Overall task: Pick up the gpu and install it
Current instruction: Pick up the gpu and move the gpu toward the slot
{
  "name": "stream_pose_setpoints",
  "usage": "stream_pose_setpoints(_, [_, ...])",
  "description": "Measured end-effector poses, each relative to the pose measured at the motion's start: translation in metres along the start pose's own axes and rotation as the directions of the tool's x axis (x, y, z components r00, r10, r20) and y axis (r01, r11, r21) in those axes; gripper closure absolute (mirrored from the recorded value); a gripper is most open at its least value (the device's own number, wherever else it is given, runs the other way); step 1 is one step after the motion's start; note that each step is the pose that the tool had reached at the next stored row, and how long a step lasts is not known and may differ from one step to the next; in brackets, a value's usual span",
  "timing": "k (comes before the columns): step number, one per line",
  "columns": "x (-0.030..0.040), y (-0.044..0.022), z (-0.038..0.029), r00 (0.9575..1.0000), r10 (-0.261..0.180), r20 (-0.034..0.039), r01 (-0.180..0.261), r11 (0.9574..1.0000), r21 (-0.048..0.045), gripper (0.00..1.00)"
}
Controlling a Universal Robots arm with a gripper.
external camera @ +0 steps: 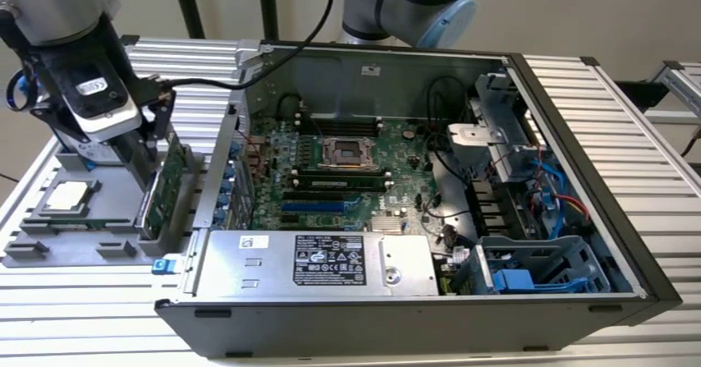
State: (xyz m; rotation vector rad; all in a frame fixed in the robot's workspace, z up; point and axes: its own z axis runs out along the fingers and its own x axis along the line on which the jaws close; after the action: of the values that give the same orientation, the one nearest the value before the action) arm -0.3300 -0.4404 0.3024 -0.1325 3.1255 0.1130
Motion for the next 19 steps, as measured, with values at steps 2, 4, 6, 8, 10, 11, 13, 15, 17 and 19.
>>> stream_pose_setpoints(2, [0.0, -0.0001, 0.0008, 1.0, -0.001, -0.0004, 0.001, 1.0, 0.0, 0.0])
stream_pose_setpoints(4, [0.0, -0.0001, 0.0017, 1.0, -0.003, -0.0006, 0.003, 1.0, 0.0, 0.0])
stream_pose_setpoints(6, [0.0001, -0.0002, 0.0027, 1.0, -0.004, -0.0008, 0.004, 1.0, 0.0, 0.0])
stream_pose_setpoints(8, [0.0001, -0.0003, 0.0037, 1.0, -0.005, -0.0008, 0.005, 1.0, 0.0, 0.0])
stream_pose_setpoints(10, [0.0001, -0.0003, 0.0046, 1.0, -0.005, -0.0009, 0.005, 1.0, 0.0, 0.0])
stream_pose_setpoints(11, [0.0001, -0.0004, 0.0052, 1.0, -0.005, -0.0008, 0.005, 1.0, -0.0001, 0.0])
stream_pose_setpoints(13, [0.0001, -0.0005, 0.0063, 1.0, -0.003, -0.0008, 0.003, 1.0, -0.0001, 0.0])
stream_pose_setpoints(15, [0.0001, -0.0005, 0.0072, 1.0, -0.001, -0.0006, 0.001, 1.0, 0.0, 0.0])
stream_pose_setpoints(17, [0.0001, -0.0006, 0.0084, 1.0, 0.002, -0.0007, -0.002, 1.0, 0.0001, 0.0])
stream_pose_setpoints(19, [0.0001, -0.0007, 0.0095, 0.9999, 0.011, -0.0013, -0.011, 0.9999, 0.0001, 0.0])
